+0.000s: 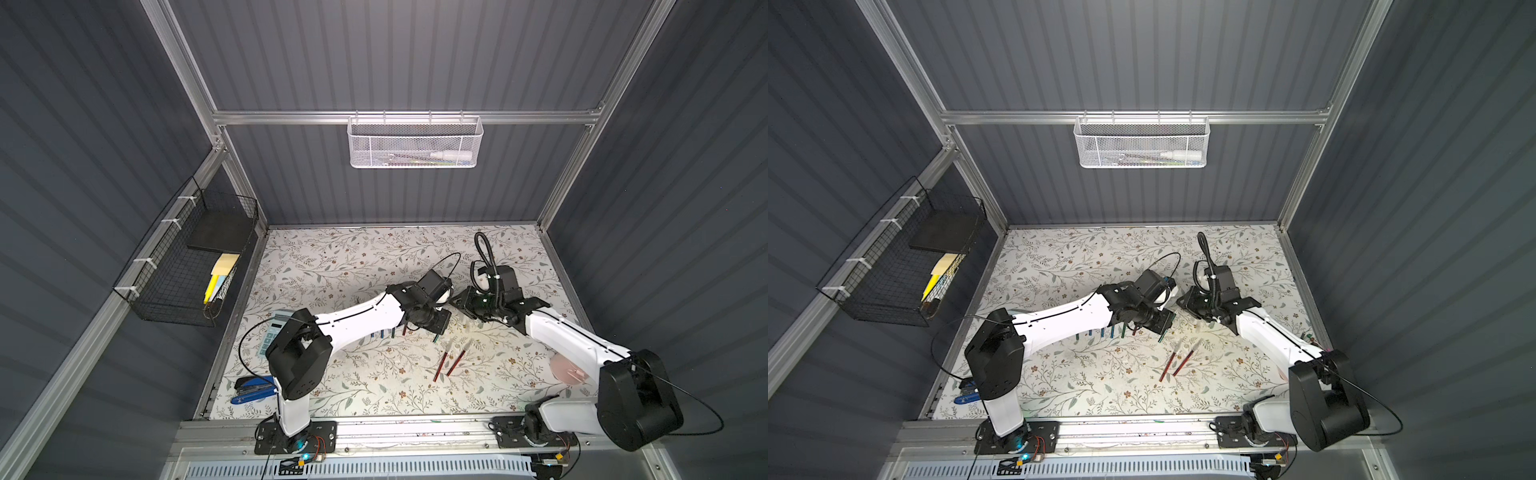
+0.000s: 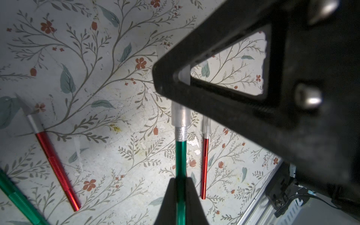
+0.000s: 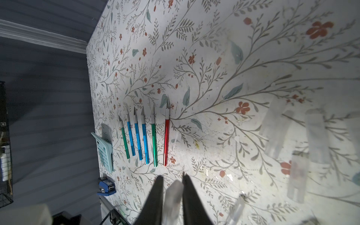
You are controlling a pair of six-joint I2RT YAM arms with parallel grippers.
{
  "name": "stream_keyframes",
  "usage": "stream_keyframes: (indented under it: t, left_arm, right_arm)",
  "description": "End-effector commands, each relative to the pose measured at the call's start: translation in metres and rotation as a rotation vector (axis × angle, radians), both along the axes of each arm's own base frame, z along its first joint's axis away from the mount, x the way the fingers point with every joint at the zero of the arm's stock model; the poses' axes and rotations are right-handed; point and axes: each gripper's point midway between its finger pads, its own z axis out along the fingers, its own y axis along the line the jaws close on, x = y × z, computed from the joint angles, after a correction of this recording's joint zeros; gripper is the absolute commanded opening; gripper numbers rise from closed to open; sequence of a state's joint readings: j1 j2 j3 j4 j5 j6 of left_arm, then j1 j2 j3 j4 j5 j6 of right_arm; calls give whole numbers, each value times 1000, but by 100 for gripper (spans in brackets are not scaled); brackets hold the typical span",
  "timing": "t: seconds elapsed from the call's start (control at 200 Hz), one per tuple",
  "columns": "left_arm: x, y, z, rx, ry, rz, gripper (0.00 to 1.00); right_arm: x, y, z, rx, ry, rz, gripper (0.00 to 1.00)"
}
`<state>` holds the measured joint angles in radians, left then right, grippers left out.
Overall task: Remove protective caps from carving knives
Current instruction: Remove the protective sleeve from the carving knife.
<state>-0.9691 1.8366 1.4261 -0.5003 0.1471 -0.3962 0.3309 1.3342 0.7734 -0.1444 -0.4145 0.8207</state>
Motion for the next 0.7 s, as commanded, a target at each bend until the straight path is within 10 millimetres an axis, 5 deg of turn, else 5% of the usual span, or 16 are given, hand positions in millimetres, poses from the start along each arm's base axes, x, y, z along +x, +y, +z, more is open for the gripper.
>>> stream_keyframes:
  t: [0.0, 0.19, 0.255, 0.695]
  left_arm:
    - [3, -3, 13, -40, -9, -3, 0]
    - [1, -2, 17, -52, -9, -4, 0]
    - [-5, 6, 1, -22, 15, -1, 0]
    - [-8, 10, -14, -8, 37, 9, 0]
  right_arm:
    - [4, 1, 4, -13, -12, -4, 6]
    - [6, -4, 6, -39, -24, -19, 5]
    - [8, -5, 8, -46, -32, -28, 5]
    - [24, -21, 21, -57, -53, -90, 0]
